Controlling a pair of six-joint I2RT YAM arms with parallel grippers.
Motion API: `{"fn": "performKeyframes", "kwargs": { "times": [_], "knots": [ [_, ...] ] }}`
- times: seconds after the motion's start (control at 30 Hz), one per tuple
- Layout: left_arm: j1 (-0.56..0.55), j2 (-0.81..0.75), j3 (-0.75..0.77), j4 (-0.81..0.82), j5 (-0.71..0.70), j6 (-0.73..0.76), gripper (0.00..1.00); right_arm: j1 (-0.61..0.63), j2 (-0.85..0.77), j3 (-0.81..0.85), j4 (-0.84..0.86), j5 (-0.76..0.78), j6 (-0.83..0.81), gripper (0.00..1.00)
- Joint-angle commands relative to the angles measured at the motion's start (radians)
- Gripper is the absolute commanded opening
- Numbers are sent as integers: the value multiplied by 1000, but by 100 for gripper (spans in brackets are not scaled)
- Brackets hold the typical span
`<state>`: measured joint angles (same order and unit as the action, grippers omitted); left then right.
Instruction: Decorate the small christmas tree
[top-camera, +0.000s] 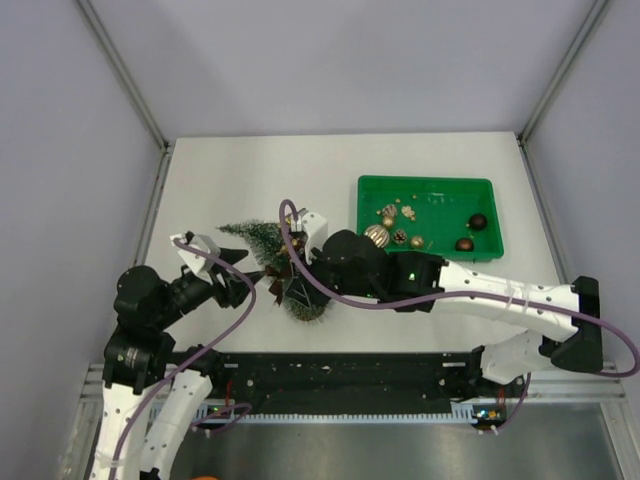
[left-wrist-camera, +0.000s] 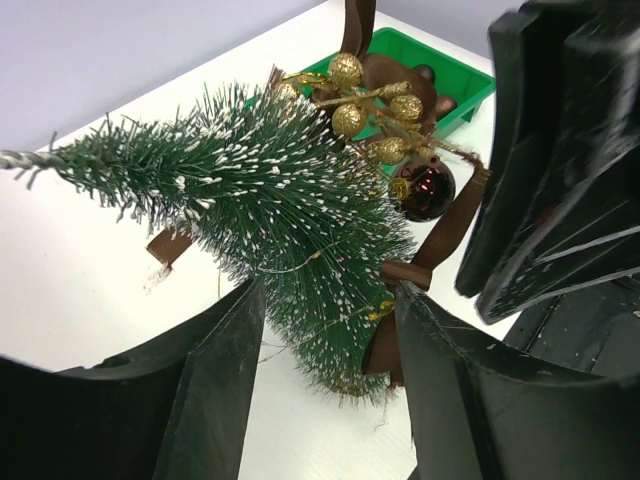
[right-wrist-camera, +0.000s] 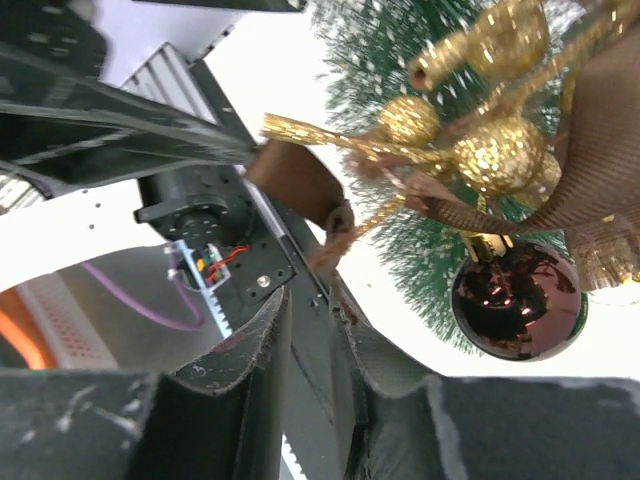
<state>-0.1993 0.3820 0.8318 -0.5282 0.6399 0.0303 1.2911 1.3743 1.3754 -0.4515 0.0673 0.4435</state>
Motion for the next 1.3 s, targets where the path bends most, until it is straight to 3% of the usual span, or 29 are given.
{"fn": "performKeyframes", "kwargs": {
  "times": [0.0, 0.17, 0.3, 0.5, 0.7, 1.0, 1.27],
  "knots": [
    [0, -34, 56, -24, 29, 46, 63, 19, -29, -39, 120, 107, 21, 20],
    [0, -25, 61, -32, 38, 59, 69, 28, -95, -52, 116, 117, 11, 22],
    [0, -15, 67, -47, 43, 77, 73, 27, -204, -70, 54, 137, -8, 34],
    [0, -11, 89, -78, 46, 94, 80, 1, -339, -96, -70, 334, -2, 53],
    [0, -3, 131, -111, 44, 106, 81, -197, -336, -65, -180, 365, 34, 58],
    [0, 1, 193, -194, 30, 161, 82, -760, -213, -176, -171, 194, 14, 59],
    [0, -14, 144, -210, 24, 169, 80, -875, 1, -289, -7, 191, 1, 54]
  ]
}}
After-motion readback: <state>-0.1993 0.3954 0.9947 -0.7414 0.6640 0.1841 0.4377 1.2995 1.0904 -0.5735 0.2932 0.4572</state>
